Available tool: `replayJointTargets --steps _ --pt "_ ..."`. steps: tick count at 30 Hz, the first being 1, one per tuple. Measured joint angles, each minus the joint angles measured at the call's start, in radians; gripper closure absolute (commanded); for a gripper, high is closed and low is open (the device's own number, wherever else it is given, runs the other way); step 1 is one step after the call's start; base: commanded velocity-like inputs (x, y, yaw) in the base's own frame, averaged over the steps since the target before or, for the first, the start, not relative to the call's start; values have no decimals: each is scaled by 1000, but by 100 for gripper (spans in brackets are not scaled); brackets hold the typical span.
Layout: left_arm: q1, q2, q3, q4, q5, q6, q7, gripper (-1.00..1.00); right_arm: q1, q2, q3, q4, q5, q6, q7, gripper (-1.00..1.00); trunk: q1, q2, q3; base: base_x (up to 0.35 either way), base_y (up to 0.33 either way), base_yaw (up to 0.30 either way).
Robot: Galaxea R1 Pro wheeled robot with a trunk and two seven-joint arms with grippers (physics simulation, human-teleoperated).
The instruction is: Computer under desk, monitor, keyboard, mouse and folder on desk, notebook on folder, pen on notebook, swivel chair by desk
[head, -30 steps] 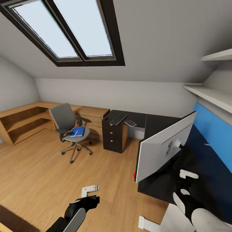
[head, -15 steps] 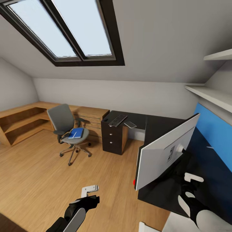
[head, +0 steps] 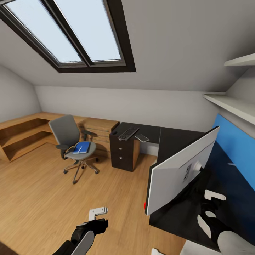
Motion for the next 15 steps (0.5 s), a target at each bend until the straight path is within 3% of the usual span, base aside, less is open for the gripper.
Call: replayJointTargets --steps 15 --pt "0 -3 0 19 1 -2 0 -100 0 0 0 0 1 0 0 -100 0 0 0 112 -1 0"
